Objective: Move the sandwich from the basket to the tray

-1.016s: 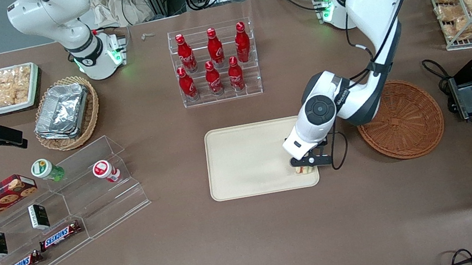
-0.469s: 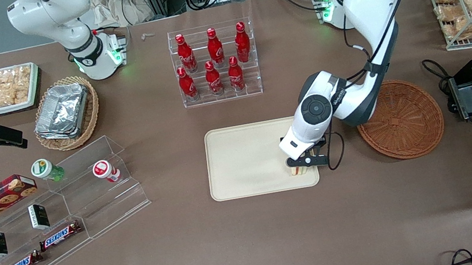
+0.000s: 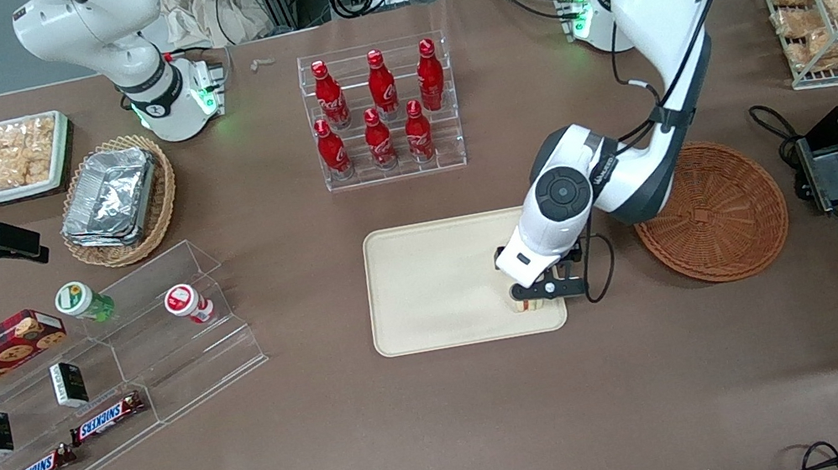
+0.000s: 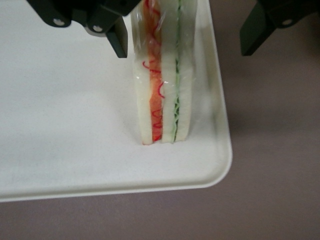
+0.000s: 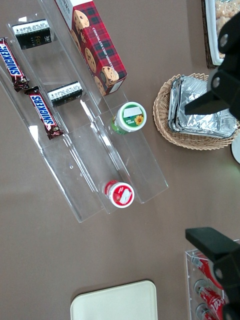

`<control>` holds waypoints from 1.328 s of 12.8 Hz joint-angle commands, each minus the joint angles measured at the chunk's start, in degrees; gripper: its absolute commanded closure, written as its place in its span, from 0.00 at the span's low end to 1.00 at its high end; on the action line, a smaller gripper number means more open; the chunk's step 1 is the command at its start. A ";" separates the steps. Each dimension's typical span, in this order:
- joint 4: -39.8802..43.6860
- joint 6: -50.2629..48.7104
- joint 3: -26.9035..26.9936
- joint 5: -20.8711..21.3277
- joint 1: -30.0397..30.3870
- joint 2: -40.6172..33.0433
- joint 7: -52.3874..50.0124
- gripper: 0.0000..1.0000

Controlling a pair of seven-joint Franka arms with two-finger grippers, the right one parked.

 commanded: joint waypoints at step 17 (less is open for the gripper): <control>7.32 -36.93 13.26 -11.33 9.21 -31.45 28.00 0.00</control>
